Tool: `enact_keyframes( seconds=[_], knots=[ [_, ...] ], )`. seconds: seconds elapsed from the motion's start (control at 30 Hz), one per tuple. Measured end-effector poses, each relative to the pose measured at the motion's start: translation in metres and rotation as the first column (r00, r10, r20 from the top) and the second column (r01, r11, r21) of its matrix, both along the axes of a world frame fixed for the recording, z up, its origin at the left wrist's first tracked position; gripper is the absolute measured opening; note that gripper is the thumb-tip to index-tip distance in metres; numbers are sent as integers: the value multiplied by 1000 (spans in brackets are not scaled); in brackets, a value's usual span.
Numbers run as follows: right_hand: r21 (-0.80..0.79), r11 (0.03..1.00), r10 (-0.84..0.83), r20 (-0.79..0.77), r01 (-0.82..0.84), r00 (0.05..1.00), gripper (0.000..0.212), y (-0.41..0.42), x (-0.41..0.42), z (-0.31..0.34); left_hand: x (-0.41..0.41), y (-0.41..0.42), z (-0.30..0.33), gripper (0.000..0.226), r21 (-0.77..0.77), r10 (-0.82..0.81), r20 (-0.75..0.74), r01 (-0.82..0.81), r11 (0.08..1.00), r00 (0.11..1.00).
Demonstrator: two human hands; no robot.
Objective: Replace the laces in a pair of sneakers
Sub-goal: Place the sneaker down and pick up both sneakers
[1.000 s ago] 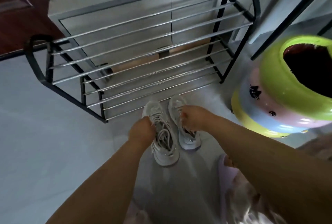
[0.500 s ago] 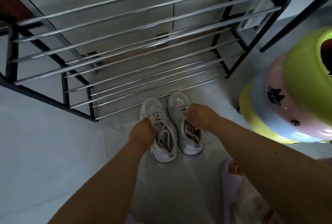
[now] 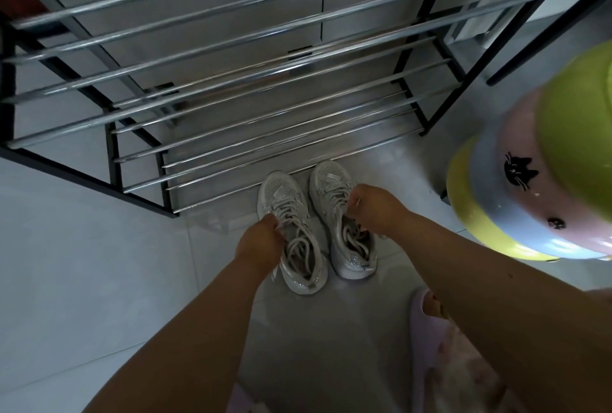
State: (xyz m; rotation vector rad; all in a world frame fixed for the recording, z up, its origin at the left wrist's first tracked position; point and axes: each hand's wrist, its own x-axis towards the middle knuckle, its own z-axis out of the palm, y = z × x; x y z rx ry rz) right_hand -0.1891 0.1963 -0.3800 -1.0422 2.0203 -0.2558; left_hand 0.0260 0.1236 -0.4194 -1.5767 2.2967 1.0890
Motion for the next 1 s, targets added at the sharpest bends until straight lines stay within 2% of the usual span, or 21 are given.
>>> enact_keyframes(
  seconds=[0.27,0.47,0.57,0.73,0.83,0.9,1.0],
  knots=[
    [-47,999,-19,-4,19,1000,14,0,1,-7,-8,-4,2,15,93,-81,-4,81,992,997],
    [-103,994,-27,-87,18,996,12,-1,2,-9,-8,-1,1,11,137,-97,-37,102,985,995],
    [-121,992,-39,-83,29,996,12,0,0,-11,-6,5,-6,13,126,9,-65,-1,992,998],
    [-134,990,-57,-99,44,993,9,0,-1,-16,-4,9,-11,6,102,135,12,-135,986,991],
    [-152,982,-125,-66,114,990,9,1,-1,-19,-3,11,-10,18,107,179,-2,-178,978,984],
    [-175,967,-196,-31,187,980,15,3,-2,-20,-5,11,-4,28,150,291,-27,-284,947,956],
    [-187,941,-293,-28,283,956,32,-1,-7,-27,-12,8,2,41,194,517,-46,-500,844,855]
  ],
)
